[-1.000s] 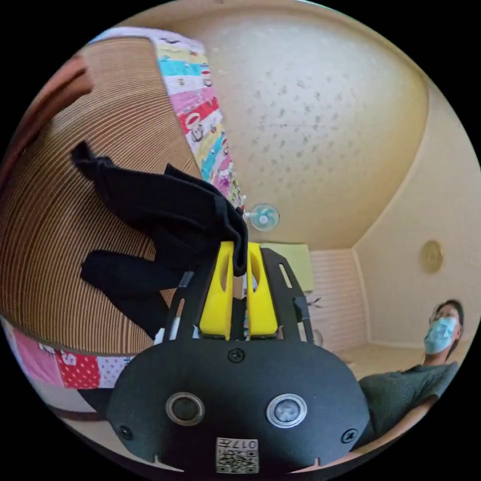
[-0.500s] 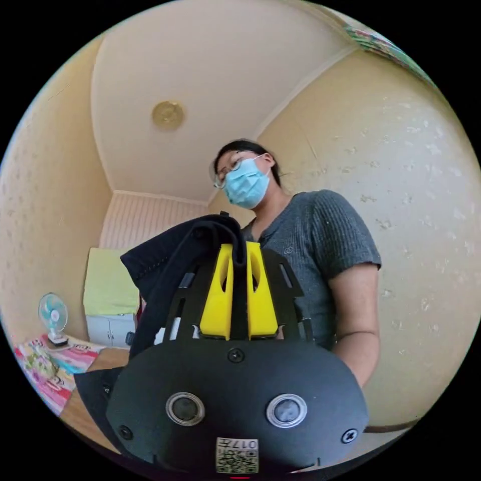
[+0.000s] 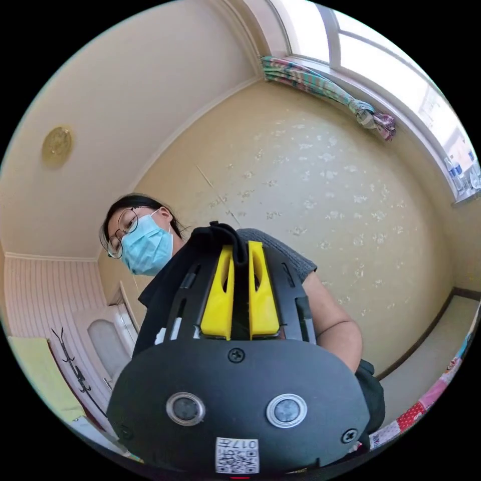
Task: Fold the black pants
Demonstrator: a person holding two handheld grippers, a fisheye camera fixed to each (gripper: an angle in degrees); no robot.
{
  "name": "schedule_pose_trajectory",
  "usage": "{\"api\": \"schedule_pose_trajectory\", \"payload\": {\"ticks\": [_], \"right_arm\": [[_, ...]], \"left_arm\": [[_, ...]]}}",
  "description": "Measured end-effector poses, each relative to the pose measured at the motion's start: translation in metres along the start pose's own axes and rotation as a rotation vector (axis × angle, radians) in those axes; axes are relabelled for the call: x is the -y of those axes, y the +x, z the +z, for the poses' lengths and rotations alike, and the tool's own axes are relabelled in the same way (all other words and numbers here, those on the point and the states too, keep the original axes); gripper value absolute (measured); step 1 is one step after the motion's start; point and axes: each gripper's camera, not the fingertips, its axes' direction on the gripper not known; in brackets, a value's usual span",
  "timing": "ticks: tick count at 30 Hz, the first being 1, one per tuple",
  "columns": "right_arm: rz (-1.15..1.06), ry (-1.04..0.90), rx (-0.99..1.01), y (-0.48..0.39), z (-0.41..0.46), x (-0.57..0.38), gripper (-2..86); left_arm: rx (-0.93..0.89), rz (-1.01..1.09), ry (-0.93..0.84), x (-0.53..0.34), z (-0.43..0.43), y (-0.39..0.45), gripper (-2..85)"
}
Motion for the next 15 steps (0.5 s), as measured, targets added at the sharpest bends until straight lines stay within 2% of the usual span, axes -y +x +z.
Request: {"api": "schedule_pose_trajectory", "payload": {"ticks": [2, 4, 8, 9, 10, 13, 15], "right_arm": [[-0.017, 0.056, -0.137, -0.033, -0.022, -0.007, 5.6], [-0.063, 0.146, -0.390, -0.093, -0.052, -0.012, 5.1], [-0.182, 0.371, -0.762, -0.203, -0.094, -0.027, 4.5], [-0.208, 0.406, -0.910, -0.236, -0.096, -0.029, 4.3], [-0.258, 0.452, -1.031, -0.268, -0.093, -0.030, 4.0], [-0.430, 0.620, -1.214, -0.338, -0.079, -0.025, 3.2], [-0.558, 0.712, -1.268, -0.371, -0.069, -0.016, 2.8]], "left_arm": [[0.157, -0.133, -0.110, 0.001, 0.011, -0.011, 4.9], [0.387, -0.368, -0.278, -0.003, 0.028, -0.034, 4.9], [0.627, -0.558, -0.579, -0.026, 0.061, -0.071, 4.6], [0.682, -0.589, -0.640, -0.037, 0.069, -0.086, 4.6], [0.704, -0.630, -0.665, -0.048, 0.072, -0.104, 4.5], [0.718, -0.729, -0.647, -0.072, 0.072, -0.151, 4.4], [0.723, -0.740, -0.631, -0.078, 0.075, -0.174, 4.4]]}}
